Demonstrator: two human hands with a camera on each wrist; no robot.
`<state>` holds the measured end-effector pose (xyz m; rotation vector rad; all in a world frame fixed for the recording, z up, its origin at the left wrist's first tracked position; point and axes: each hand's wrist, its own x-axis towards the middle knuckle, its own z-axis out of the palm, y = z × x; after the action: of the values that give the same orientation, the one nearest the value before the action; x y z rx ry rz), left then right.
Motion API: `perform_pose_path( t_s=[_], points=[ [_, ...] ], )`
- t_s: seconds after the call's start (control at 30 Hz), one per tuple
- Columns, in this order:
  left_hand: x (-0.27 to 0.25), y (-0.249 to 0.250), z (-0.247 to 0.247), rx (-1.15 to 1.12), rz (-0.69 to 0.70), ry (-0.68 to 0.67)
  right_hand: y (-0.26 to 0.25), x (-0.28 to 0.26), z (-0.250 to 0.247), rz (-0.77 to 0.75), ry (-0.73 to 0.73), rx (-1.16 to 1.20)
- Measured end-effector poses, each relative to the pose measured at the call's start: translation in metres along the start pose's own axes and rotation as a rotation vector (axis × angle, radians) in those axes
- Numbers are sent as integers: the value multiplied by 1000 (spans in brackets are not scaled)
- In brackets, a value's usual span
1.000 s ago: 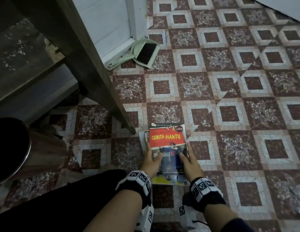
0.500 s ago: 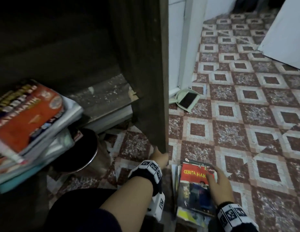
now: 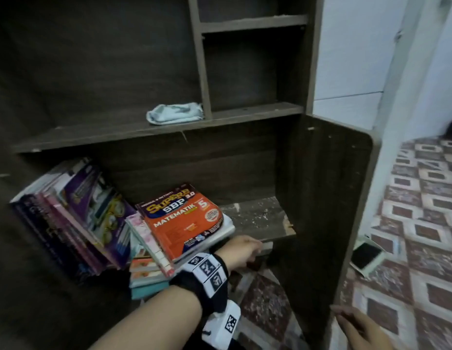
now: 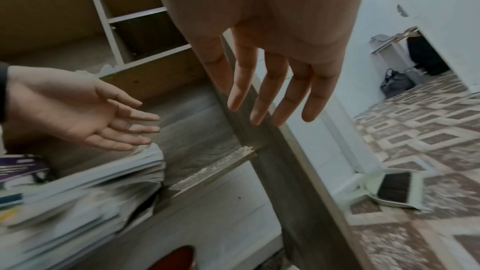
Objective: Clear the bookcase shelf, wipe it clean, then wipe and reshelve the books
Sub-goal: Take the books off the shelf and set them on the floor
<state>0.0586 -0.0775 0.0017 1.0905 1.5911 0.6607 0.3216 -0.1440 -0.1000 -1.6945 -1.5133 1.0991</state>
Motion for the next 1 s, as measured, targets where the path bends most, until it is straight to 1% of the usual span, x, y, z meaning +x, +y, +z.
perform_pose_path(
  t_s=[0.07, 0.17, 0.27, 0.33, 0.43, 0.53, 0.6, 0.67, 0.7, 0.77, 0.8, 0.87, 0.93, 1.0],
  points=[
    [-19, -7, -33, -67, 21, 51, -18, 5, 11, -96, -12, -44],
    [-52, -25, -78, -153, 37, 128, -54, 15, 31, -177, -53, -99],
    [-76, -49, -121, -163, 31, 221, -83, 33, 49, -202, -125, -168],
    [-88, -64, -149, -178, 11, 282, -103, 45, 62, -244, -150, -208],
    [-98, -82, -185, -221, -20, 384, -151, 58, 84, -317, -214, -196],
    [-91, -91, -212, -276, 9, 500, -195, 86, 112, -408, -256, -163],
    [-72, -92, -224, -300, 69, 576, -221, 110, 135, -433, -279, -130],
    [-48, -90, -230, -305, 108, 641, -245, 131, 157, -408, -312, -126],
    [-34, -89, -229, -306, 106, 667, -255, 143, 166, -377, -318, -132],
    [-7, -88, -221, -261, 62, 692, -268, 165, 183, -298, -311, -159],
    [4, -89, -214, -190, 19, 707, -270, 176, 190, -255, -322, -195],
    [17, -90, -200, 41, -43, 747, -269, 189, 201, -159, -393, -241],
    [25, -87, -187, 222, -96, 754, -264, 191, 210, -123, -455, -243],
    [30, -84, -180, 345, -134, 765, -258, 191, 214, -139, -468, -217]
  ],
)
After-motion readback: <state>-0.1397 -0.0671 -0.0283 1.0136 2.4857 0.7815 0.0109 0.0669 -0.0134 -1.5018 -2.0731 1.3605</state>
